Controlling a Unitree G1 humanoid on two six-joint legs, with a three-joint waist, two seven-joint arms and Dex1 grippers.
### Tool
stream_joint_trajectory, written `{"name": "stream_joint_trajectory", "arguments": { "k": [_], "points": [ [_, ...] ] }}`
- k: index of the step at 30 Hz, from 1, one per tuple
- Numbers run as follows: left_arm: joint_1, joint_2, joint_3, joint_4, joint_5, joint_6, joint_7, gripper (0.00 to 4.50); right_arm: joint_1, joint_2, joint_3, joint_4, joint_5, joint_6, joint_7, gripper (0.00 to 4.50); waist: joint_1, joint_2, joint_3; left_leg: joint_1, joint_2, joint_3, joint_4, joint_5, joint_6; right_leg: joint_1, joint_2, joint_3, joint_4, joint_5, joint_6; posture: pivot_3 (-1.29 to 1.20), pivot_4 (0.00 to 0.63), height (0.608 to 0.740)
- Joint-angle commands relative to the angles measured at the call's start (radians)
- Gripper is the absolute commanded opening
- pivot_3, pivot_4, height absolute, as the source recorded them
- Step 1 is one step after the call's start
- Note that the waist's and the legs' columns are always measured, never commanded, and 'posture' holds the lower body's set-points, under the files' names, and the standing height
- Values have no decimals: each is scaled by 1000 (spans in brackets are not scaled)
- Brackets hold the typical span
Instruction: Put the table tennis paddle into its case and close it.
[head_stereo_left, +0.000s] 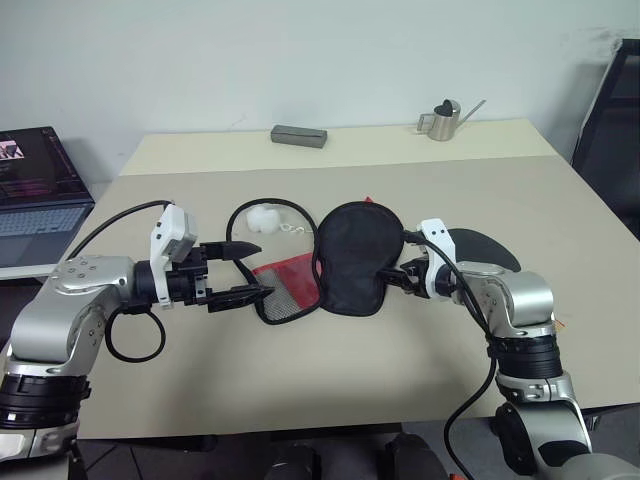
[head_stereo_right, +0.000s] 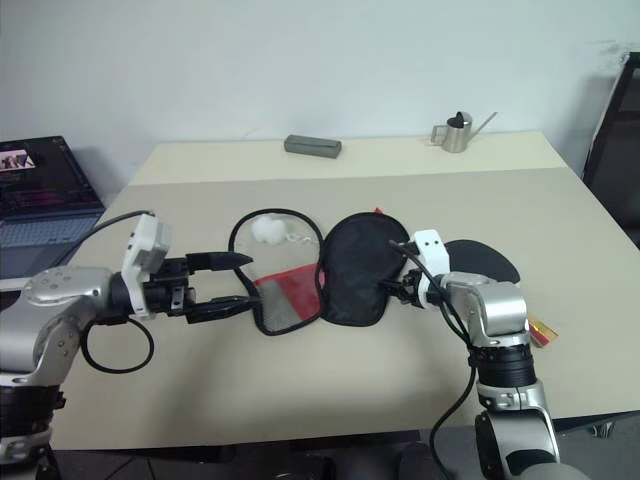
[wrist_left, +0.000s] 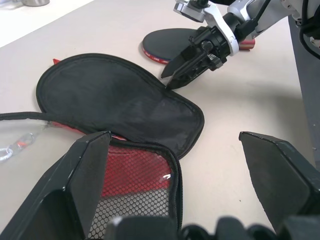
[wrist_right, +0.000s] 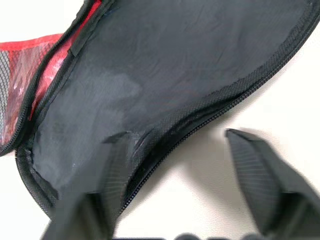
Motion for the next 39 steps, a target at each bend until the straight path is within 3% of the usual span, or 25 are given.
{"name": "stream_joint_trajectory", "arguments": {
  "k": [1,13,17,27,39],
  "points": [
    [2,7,20,-11,0,-14,-1,4500,-18,9,-10,-14,33,2,-14,4450,0,0,0,0,0,0,0,0,0,0,0,0,0,0,0,0,150,740],
    [-8,2,13,-5,5,-17,6,4500,-57,69,14,125,54,-47,-62,4450,-2,-1,-1,1,1,0,0,0,0,0,1,0,0,0,-1,0,150,740],
    [-3,2,16,-9,6,-17,7,4500,-63,59,25,147,53,-69,-65,3522,-3,-2,-1,1,1,0,0,0,0,0,1,0,0,2,-1,0,150,740],
    [15,7,20,-18,7,-16,6,4500,-97,-10,66,184,57,-96,-29,55,-4,-2,-1,1,1,0,0,0,0,0,1,0,0,2,-1,0,150,740],
    [11,8,14,-18,13,-15,1,4500,-199,-109,122,327,23,-206,47,18,-3,-2,-1,1,1,0,0,0,0,0,1,0,-1,2,-1,0,150,740]
  ]
}}
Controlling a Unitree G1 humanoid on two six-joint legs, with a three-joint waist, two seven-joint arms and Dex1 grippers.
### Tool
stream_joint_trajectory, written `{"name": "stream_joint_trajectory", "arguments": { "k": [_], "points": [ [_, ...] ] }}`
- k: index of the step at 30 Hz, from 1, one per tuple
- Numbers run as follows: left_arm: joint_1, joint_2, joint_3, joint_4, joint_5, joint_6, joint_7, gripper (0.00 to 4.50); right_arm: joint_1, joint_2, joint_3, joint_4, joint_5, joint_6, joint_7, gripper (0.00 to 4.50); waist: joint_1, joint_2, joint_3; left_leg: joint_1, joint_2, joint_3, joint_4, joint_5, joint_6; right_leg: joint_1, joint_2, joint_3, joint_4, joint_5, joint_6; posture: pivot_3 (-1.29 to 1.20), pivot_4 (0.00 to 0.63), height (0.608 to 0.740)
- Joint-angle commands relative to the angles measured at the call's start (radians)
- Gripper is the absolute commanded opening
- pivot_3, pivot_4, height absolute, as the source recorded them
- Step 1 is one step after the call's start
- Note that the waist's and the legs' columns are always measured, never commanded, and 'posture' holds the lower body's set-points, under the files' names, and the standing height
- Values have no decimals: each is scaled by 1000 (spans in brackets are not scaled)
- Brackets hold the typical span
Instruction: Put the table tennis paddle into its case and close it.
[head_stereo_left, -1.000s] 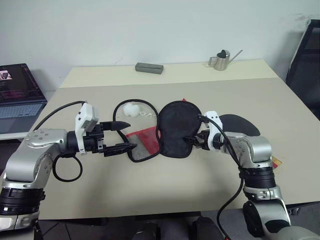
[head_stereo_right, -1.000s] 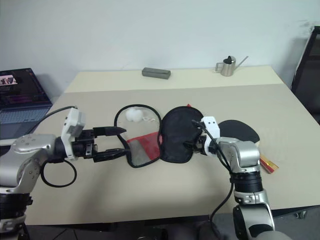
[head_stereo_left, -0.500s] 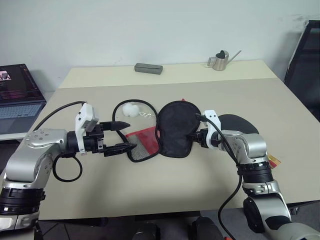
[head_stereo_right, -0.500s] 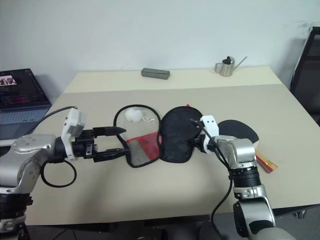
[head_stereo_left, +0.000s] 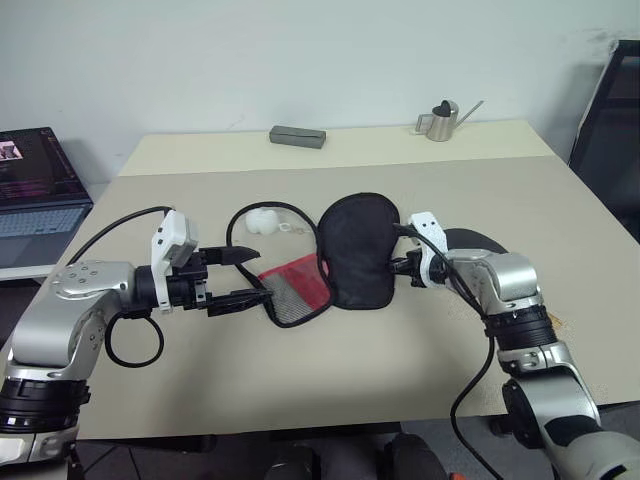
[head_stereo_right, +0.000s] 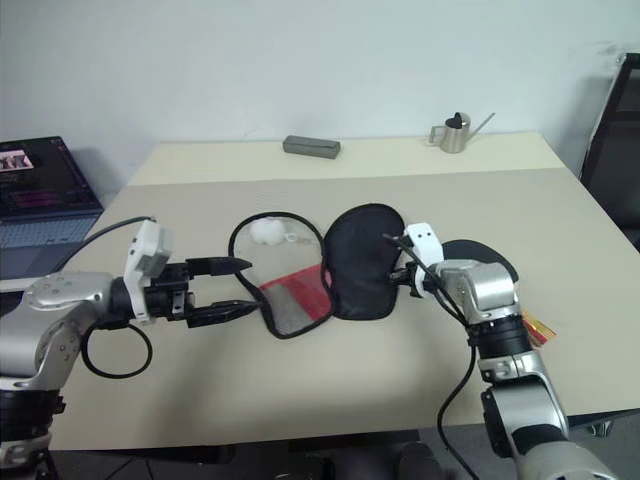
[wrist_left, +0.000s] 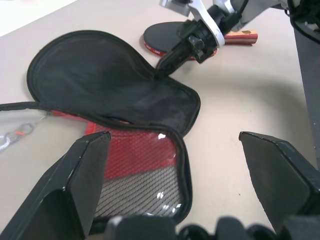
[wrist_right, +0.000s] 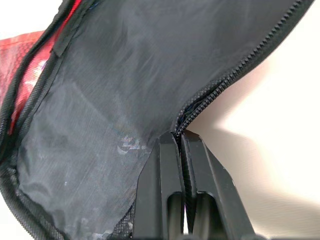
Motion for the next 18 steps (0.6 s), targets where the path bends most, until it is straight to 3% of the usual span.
{"name": "stream_joint_trajectory", "arguments": {
  "k": [1,10,13,16,18],
  "points": [
    [-10,9,14,-19,-1,-14,-2,4500,-52,-27,8,26,-14,-53,24,18,0,0,0,0,0,0,0,0,0,0,0,0,0,0,0,0,150,740],
    [-13,8,14,-17,2,-15,-1,4500,-70,-26,28,58,-25,-83,44,18,0,0,0,0,0,0,0,0,0,0,0,0,0,0,0,0,150,740],
    [-13,9,13,-17,3,-16,-1,4500,-67,-7,7,63,-28,-87,15,619,0,0,0,0,0,0,0,0,0,0,0,0,0,0,0,0,150,740],
    [-13,10,14,-17,4,-16,-1,4500,-65,-1,-6,49,-20,-72,5,1588,0,0,0,0,0,0,0,0,0,0,0,0,0,0,0,0,150,740],
    [-13,10,14,-18,4,-16,-2,4500,-64,0,-24,32,-8,-64,-1,1588,0,0,0,0,0,0,0,0,0,0,0,0,0,0,0,0,150,740]
  ]
}}
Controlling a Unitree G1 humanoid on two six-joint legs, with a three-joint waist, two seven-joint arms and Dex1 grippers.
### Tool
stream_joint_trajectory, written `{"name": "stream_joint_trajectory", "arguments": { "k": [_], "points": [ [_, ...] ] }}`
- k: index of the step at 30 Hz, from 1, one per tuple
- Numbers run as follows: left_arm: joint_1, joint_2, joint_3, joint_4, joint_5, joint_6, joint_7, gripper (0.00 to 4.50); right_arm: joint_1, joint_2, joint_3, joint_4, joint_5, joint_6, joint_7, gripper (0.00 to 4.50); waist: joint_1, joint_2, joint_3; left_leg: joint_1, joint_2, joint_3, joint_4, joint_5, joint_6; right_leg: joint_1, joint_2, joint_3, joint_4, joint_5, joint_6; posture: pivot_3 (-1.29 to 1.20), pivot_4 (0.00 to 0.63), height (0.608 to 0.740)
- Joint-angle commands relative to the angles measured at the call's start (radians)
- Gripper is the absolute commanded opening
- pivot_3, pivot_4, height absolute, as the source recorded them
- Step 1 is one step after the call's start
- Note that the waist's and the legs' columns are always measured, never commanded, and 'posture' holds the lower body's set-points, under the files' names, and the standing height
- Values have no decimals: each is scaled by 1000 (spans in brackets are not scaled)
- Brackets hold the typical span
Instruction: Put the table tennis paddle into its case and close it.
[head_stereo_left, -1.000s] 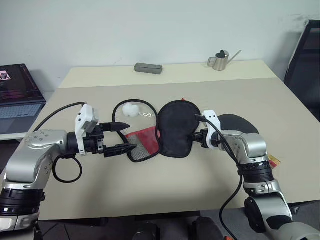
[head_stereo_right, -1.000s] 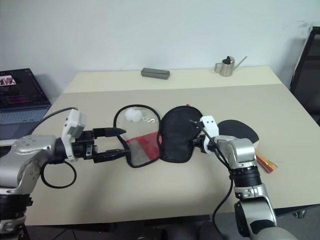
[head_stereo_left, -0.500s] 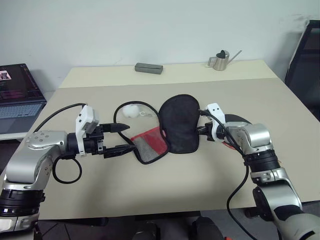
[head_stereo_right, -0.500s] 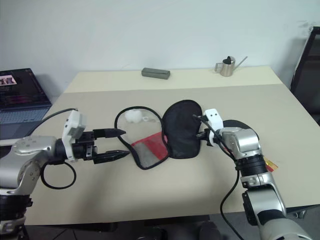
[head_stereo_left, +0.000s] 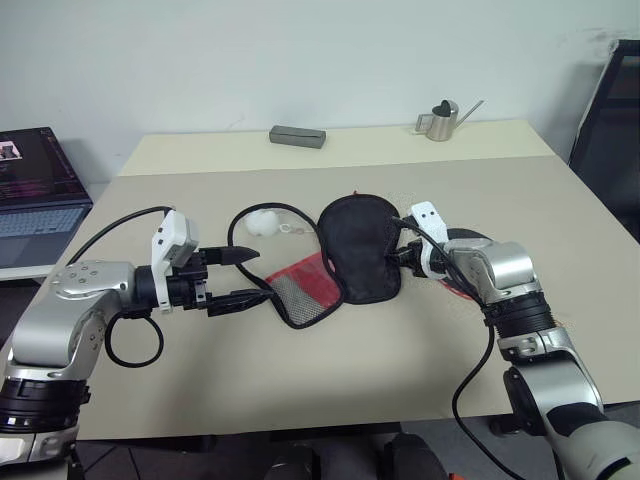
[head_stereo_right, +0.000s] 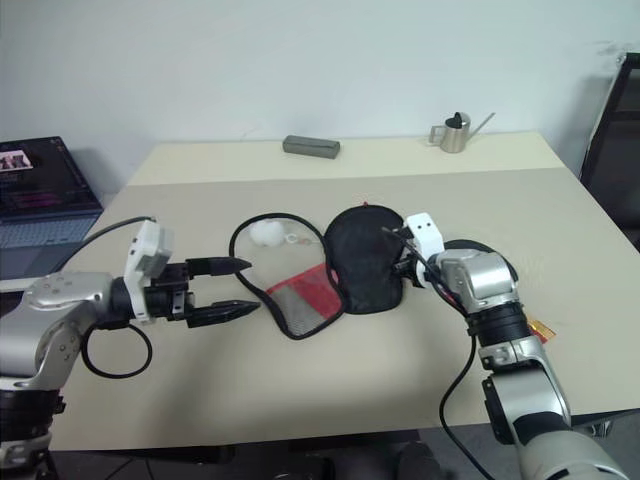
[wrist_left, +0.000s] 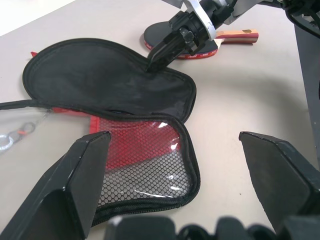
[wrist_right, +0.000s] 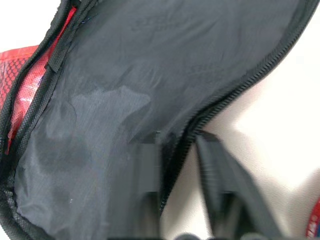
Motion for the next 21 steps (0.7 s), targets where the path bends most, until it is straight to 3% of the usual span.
{"name": "stream_joint_trajectory", "arguments": {
  "k": [1,9,13,18,19,21],
  "points": [
    [-13,10,15,-18,0,-16,-2,4500,-17,-1,-57,-54,27,8,-12,1588,0,0,0,0,0,0,0,0,0,0,0,0,0,0,0,0,150,740],
    [-11,12,17,-17,-1,-17,-6,4500,-10,-51,-119,-125,63,64,-12,1588,1,0,0,0,0,0,0,0,0,0,0,0,0,0,0,0,150,740],
    [-16,10,15,-11,0,-19,-8,4500,10,-62,-133,-158,76,82,-17,2472,1,0,0,0,0,0,0,0,0,0,0,0,0,0,0,0,150,740],
    [-18,9,13,-13,-3,-17,-10,4500,64,-123,-126,-246,77,6,31,4230,6,0,0,0,0,0,0,0,0,0,0,0,0,0,0,0,150,740],
    [-18,9,13,-15,-5,-15,-9,4500,82,-151,-123,-269,80,-11,55,4464,10,0,0,0,0,0,0,0,0,0,0,0,0,0,0,0,150,740],
    [-20,8,13,-19,-7,-11,-6,4500,119,-207,-117,-306,82,-54,101,4464,18,0,0,-1,0,1,0,0,0,0,0,0,-1,0,0,0,150,740]
  ]
}}
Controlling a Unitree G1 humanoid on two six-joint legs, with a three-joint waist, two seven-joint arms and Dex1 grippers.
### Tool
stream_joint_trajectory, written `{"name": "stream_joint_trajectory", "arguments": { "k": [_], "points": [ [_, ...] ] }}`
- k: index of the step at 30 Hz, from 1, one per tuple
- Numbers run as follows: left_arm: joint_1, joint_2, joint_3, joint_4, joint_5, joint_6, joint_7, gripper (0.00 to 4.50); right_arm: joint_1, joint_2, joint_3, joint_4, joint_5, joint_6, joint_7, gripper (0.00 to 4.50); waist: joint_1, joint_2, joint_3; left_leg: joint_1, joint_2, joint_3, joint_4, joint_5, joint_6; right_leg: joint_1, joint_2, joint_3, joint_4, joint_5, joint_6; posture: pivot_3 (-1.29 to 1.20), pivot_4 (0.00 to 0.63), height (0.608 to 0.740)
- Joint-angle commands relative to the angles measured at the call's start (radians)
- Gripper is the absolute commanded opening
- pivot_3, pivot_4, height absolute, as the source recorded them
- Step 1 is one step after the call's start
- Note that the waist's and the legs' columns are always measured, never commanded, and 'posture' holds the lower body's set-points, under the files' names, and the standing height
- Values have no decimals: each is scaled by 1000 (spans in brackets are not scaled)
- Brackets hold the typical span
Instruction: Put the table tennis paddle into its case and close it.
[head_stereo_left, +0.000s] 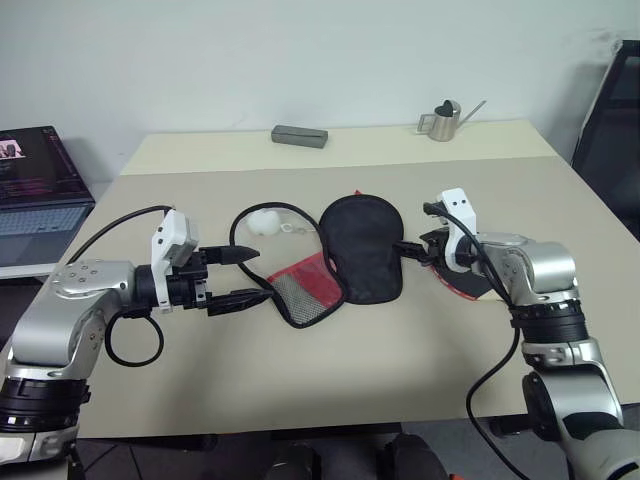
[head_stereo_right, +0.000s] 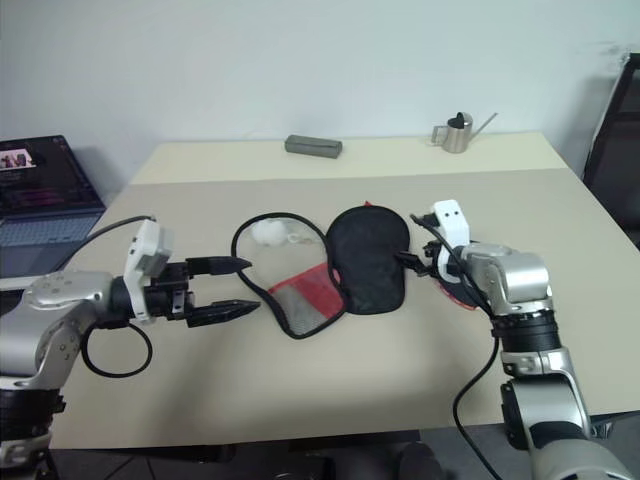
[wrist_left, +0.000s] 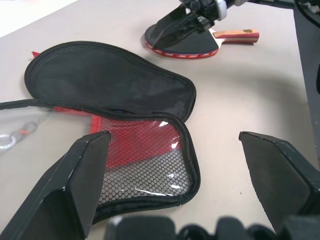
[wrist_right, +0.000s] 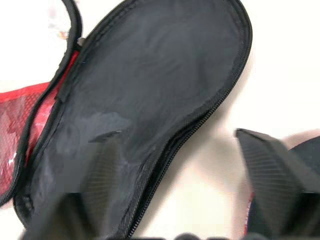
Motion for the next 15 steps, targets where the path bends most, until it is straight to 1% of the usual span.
{"name": "stream_joint_trajectory", "arguments": {
  "k": [1,5,9,11,15],
  "points": [
    [-16,9,10,-22,-4,-8,-2,4500,42,-87,-15,-105,16,-90,84,4464,8,0,0,0,0,0,0,0,0,0,0,0,0,0,0,0,150,740],
    [-48,-8,-13,-48,0,16,41,4500,165,-212,-53,-209,60,-200,230,4464,15,-1,1,0,0,0,0,0,0,1,0,-1,0,0,0,0,150,740],
    [-86,-35,-17,-94,-48,67,73,4500,281,-291,-157,-270,124,-224,296,4464,18,-4,2,0,0,0,0,0,0,1,0,-1,0,0,0,0,150,740],
    [-98,-48,-29,-125,-71,91,74,4500,342,-310,-217,-274,136,-265,305,4464,21,-5,3,0,0,0,0,0,0,1,0,-1,-1,0,0,0,150,740],
    [-133,-74,-77,-141,-62,102,80,4500,452,-361,-299,-273,157,-297,338,4464,25,-5,3,0,1,0,0,0,0,2,0,-1,0,0,0,0,150,740]
  ]
}}
